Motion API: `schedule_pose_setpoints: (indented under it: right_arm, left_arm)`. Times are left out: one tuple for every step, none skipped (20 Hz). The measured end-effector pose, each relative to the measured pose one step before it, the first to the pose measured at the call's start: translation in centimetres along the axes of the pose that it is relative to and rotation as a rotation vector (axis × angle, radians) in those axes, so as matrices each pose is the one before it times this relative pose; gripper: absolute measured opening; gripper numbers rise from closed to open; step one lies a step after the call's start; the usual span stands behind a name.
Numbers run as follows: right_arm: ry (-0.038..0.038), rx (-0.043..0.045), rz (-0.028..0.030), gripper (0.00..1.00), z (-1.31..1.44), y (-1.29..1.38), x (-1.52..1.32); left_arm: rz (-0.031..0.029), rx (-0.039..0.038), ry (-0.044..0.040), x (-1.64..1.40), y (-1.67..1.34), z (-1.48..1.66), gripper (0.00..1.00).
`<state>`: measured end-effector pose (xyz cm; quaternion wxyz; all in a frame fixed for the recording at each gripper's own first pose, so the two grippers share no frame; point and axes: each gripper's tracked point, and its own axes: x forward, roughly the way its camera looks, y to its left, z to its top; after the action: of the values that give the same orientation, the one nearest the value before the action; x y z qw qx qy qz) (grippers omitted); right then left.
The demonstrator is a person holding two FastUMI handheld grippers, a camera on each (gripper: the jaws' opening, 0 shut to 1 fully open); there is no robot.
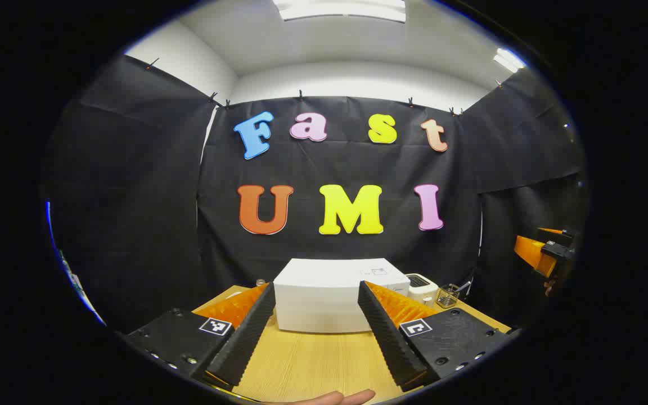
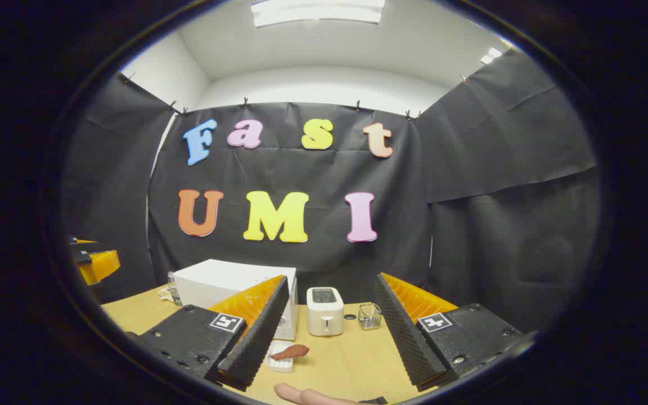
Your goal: Open the microwave oven with the left hand, put the food in, and close the microwave oven.
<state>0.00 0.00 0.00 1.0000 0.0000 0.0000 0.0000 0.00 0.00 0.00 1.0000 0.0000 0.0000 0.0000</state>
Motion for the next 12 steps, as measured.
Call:
schedule_pose_setpoints:
  right_arm:
    - [0.00058, 0.00083, 0.00040, 0.98, 0.031, -0.063, -0.131]
    - [-0.00051, -0.00016, 0.00082, 0.98, -0.047, -0.089, -0.058]
    - [-0.00142, -0.00212, -0.00047, 0.98, 0.036, -0.129, -0.011]
    - [-0.00168, -0.00046, -0.00119, 0.98, -0.044, -0.094, 0.046]
    - [-0.00146, -0.00107, 0.00113, 0.98, 0.036, -0.053, 0.003]
    - [0.00055, 0.00019, 0.00081, 0.98, -0.049, 0.060, 0.027]
    - [0.00070, 0.00145, 0.00126, 0.98, -0.033, 0.004, 0.009]
    - [0.00044, 0.00118, 0.00119, 0.98, -0.030, -0.044, 0.016]
    - [0.00211, 0.00097, -0.00006, 0.90, -0.071, -0.061, 0.023]
    - [0.00128, 0.00094, -0.00006, 0.98, -0.154, 0.005, 0.098]
    - [0.00017, 0.00152, -0.00026, 0.98, 0.001, -0.047, 0.070]
    - [0.00234, 0.00516, 0.00191, 0.98, -0.144, -0.045, 0.092]
  left_arm:
    - [-0.00580, 0.00284, -0.00252, -0.160, -0.258, 0.093, 0.93]
    - [-0.00403, 0.00466, -0.00415, -0.080, -0.181, 0.161, 0.93]
    - [-0.00701, 0.00574, -0.00102, -0.016, -0.312, -0.013, 0.93]
    - [-0.00925, -0.00038, 0.00141, 0.040, -0.464, -0.191, 0.92]
    - [-0.01091, -0.00094, 0.00456, 0.126, -0.418, -0.220, 0.92]
    - [-0.00827, 0.00029, 0.00766, 0.024, -0.356, -0.311, 0.93]
    - [-0.00587, 0.00360, 0.00580, 0.080, -0.237, -0.173, 0.93]
    - [-0.00044, 0.00635, 0.00323, 0.089, -0.094, -0.201, 0.93]
    - [0.00500, 0.00631, 0.00129, 0.129, 0.054, -0.090, 0.93]
    - [0.00609, 0.00446, 0.00336, 0.106, 0.148, -0.098, 0.93]
    - [0.00555, -0.00003, 0.00391, 0.211, 0.049, -0.161, 0.93]
    - [-0.00070, -0.00232, 0.00362, 0.142, -0.099, -0.211, 0.93]
